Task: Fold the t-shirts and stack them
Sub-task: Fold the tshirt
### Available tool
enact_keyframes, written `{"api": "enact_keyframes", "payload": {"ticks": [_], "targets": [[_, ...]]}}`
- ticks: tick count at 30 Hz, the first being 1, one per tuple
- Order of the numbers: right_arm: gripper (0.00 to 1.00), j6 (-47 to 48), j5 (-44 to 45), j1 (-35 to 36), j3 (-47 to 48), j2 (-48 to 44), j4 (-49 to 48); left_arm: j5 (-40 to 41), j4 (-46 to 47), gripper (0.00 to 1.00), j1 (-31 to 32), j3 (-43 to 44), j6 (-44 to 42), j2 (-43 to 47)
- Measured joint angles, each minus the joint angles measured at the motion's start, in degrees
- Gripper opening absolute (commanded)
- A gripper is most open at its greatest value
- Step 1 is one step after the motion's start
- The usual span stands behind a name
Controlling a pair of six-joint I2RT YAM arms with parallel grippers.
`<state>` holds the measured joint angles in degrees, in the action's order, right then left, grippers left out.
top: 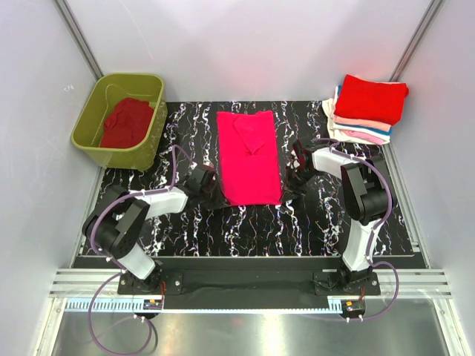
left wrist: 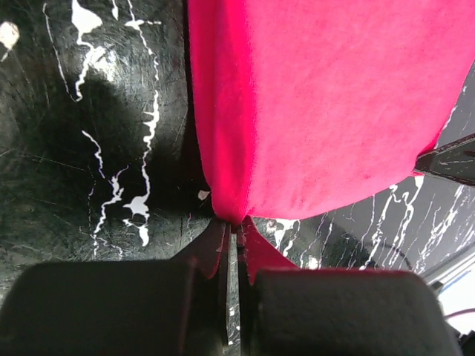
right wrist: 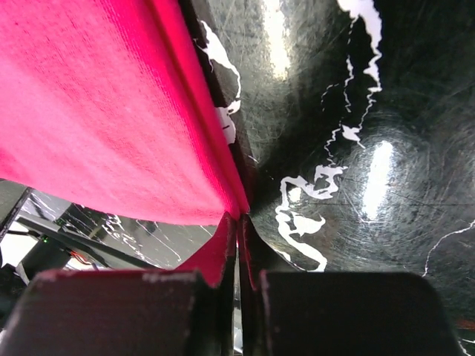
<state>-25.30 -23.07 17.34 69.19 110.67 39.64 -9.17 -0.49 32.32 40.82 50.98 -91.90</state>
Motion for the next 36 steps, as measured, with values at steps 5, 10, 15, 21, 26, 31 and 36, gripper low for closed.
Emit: {"api": "enact_keyframes", "payload": {"ticks": [5,10,15,21,26,31,36], "targets": [[0.00,-0.22,-0.11,0.02,-1.84,-1.38,-1.49,1.44,-1.79,0.00,1.57,0.31,-0.28,0.76],[0.00,-1.36,-0.48,0.02,-8.17,-8.66,-1.99,2.62,-8.37,0.00,5.35,-0.07,-0.37,6.03],[0.00,-3.34,-1.16,0.07,-15.30,-21.49,-0.83,4.44,-14.49,0.00,10.91,-0.76,1.09,16.72],[0.00,-7.48,-3.37,2.58,-21.40,-39.28,3.26,5.86,-22.27,0.00,17.07,-1.99,4.72,28.24],[0.00,-11.23,-3.98,4.92,-21.11,-47.54,7.87,6.80,-31.17,0.00,18.95,-0.31,7.06,34.58],[0.00,-12.50,-1.84,5.03,-13.35,-47.30,12.61,9.81,-39.34,0.00,18.43,9.14,5.40,33.44],[0.00,-10.78,2.54,4.85,-0.85,-38.97,14.16,10.58,-41.79,0.00,13.64,18.25,0.42,28.35]]}}
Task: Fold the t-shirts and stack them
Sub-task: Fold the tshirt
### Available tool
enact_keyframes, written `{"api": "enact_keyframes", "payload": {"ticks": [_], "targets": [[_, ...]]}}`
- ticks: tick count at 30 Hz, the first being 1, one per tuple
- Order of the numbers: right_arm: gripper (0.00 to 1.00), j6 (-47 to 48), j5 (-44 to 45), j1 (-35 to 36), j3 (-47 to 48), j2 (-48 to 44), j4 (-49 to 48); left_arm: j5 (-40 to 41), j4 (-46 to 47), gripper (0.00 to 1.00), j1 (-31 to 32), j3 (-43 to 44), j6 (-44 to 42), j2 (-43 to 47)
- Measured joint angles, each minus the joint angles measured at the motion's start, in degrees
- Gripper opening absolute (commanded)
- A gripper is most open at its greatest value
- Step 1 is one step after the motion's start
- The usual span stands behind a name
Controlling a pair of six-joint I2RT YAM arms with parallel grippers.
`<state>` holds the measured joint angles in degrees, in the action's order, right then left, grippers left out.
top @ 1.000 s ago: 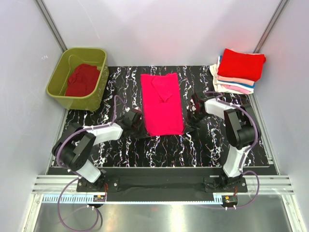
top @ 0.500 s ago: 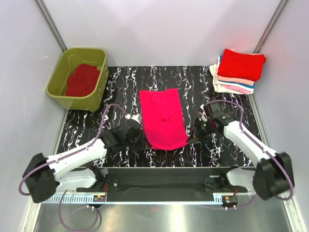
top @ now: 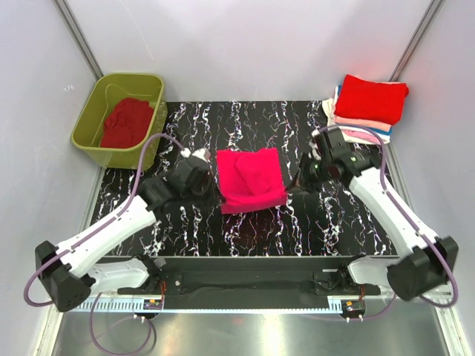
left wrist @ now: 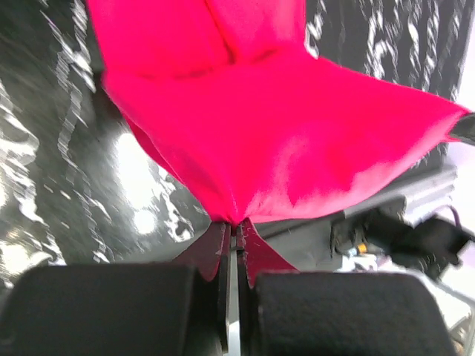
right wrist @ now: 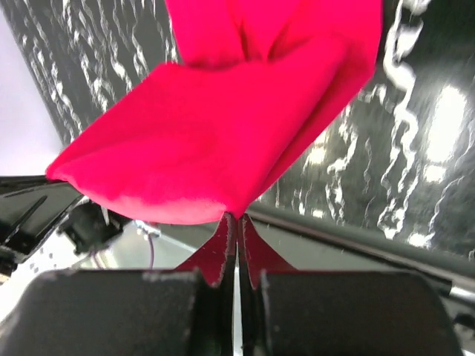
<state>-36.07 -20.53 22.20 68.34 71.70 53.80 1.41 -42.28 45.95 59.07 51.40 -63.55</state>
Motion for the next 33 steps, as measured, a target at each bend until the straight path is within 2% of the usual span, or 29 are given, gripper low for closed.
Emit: {"api": "enact_keyframes", "payload": {"ticks": [9,20,26,28,29,30,31,32,33], "targets": [[0.00,3.91,3.21,-2.23,13.07,14.71,0.11,-4.13,-0.79,0.00,-11.50,9.16,-9.09,-12.31],[0.00,6.29,3.28,-5.03,21.79,26.56,-0.22,-12.37,1.46,0.00,-18.56,15.26,-13.35,-24.52],[0.00,6.86,2.89,-6.49,29.42,35.98,-0.44,-15.78,0.79,0.00,-22.12,23.52,-16.06,-33.29],[0.00,6.97,2.82,-7.04,34.03,40.19,0.07,-16.57,0.70,0.04,-23.52,27.69,-17.29,-37.68],[0.00,6.97,2.73,-7.34,36.76,42.58,0.02,-16.90,0.24,0.12,-24.20,29.55,-17.75,-39.91],[0.09,6.97,2.56,-7.63,39.04,44.61,0.02,-17.55,-0.07,0.22,-25.00,31.98,-18.56,-42.69],[0.27,6.88,2.27,-8.00,42.80,47.67,0.98,-18.34,-0.28,0.46,-26.01,34.69,-19.28,-45.94],[0.44,6.62,1.68,-8.39,46.71,51.15,1.16,-18.78,-0.37,0.54,-26.77,36.54,-20.02,-48.50],[0.64,6.43,1.14,-8.83,51.08,54.71,1.66,-19.15,-1.03,0.58,-27.69,39.10,-20.37,-51.74]]}}
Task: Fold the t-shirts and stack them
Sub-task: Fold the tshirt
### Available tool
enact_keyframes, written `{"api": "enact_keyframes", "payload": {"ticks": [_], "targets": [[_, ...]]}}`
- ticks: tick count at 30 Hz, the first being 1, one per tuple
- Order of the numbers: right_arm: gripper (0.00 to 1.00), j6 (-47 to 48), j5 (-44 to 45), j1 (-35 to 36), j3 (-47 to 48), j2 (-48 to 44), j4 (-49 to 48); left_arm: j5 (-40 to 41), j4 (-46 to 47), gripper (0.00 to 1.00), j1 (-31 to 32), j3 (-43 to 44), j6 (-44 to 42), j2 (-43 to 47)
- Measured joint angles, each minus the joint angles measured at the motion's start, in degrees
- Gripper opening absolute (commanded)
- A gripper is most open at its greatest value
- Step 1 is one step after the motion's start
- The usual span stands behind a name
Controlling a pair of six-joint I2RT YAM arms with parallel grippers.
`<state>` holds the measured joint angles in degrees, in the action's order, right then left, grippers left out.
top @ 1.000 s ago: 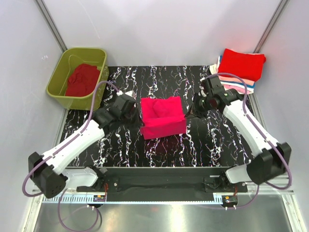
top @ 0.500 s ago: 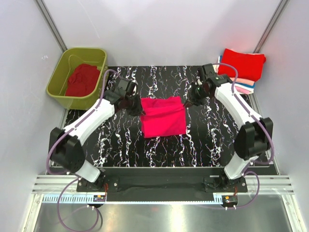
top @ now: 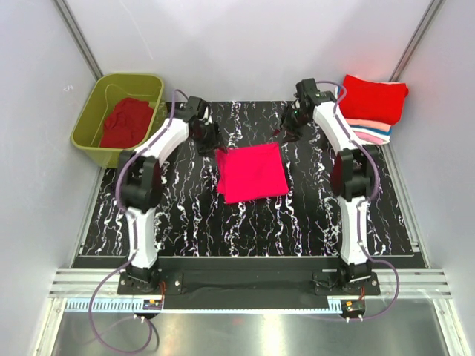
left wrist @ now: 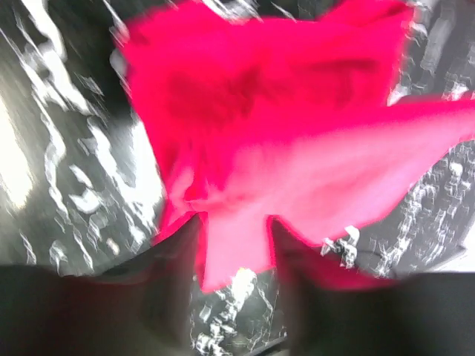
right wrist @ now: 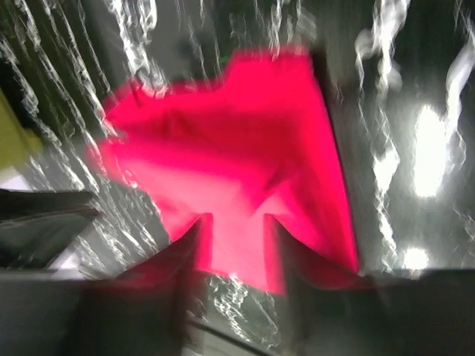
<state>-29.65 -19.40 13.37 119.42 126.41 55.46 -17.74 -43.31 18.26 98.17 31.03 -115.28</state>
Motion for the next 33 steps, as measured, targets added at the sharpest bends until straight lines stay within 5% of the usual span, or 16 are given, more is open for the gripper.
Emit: {"api": "enact_keyframes", "payload": {"ticks": [4,9,19,26,33], "targets": [[0.79,-0.66,-0.85,-1.86,16.63,13.44,3.39,-1.33,-4.42,0.72,-3.52,13.53,-1.29,-13.86],[0.84,-1.66,-1.05,-3.04,17.14,14.36,4.02,-2.23,-6.34,0.79,-6.08,19.02,-1.46,-17.70],[0.72,-0.31,-3.87,-4.44,-13.99,-0.35,-7.41,-3.58,2.23,0.68,-4.92,-2.60,-0.81,-0.70],[0.64,-2.62,-7.37,-4.46,-35.32,-6.36,-15.63,-3.58,6.40,0.64,-3.61,-14.84,-0.72,2.82],[0.63,-5.66,-6.64,4.66,-45.83,-13.38,-22.69,-3.56,7.80,0.63,-2.73,-21.16,-0.35,6.29]]}}
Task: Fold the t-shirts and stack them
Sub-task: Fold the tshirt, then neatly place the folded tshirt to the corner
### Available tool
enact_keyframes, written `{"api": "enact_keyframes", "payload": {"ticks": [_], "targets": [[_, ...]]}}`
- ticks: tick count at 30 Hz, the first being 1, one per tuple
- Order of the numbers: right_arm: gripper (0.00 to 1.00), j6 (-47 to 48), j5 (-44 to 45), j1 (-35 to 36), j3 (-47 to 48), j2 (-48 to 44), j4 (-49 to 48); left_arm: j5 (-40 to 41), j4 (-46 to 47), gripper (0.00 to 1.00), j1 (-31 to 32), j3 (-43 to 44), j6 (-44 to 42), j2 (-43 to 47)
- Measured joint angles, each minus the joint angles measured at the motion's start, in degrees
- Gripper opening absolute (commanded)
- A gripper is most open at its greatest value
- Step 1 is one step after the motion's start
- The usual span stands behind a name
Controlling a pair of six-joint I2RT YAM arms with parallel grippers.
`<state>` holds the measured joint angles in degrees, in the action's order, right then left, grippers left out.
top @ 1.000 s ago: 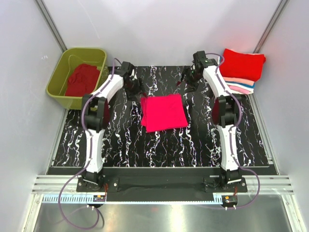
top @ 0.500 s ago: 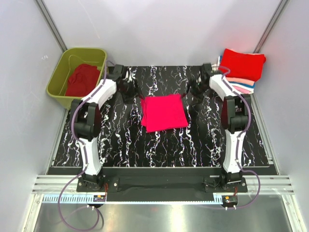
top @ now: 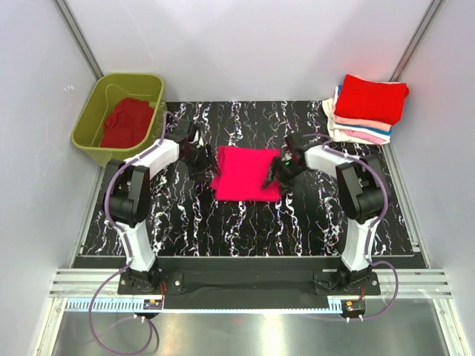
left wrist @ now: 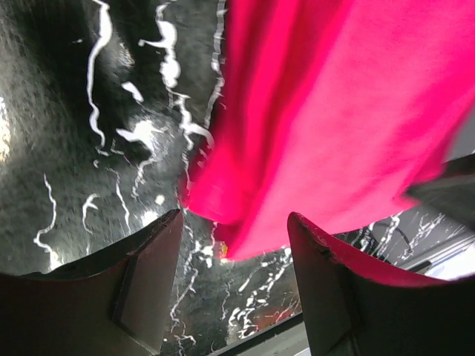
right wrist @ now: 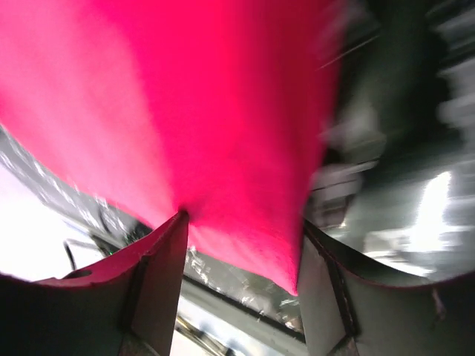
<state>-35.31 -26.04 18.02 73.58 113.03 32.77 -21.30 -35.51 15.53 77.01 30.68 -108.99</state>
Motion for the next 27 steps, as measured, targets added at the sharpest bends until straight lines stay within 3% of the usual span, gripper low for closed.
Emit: {"api": "enact_keyframes", "payload": {"ticks": [4,5,12,19,27], "targets": [[0.70,-1.03,0.00,7.63,-1.40,-2.73,-0.59,0.07,-0.15,0.63,0.04,-0.76,-0.39,3.96],[0.76,-0.76,0.31,8.28,-1.18,-3.50,0.00,0.09,-0.46,0.63,0.04,-0.79,-0.66,5.14],[0.90,3.76,7.78,4.55,2.62,-6.56,5.68,1.14,-3.04,0.63,0.11,-3.78,-3.56,14.58],[0.85,5.90,3.85,-3.91,-1.40,-9.42,2.69,4.76,-7.41,0.63,0.15,-9.16,-6.95,23.65],[0.78,5.31,-2.54,-6.49,3.96,2.56,-4.39,9.27,-11.91,0.63,0.15,-10.47,-10.38,29.05]]}}
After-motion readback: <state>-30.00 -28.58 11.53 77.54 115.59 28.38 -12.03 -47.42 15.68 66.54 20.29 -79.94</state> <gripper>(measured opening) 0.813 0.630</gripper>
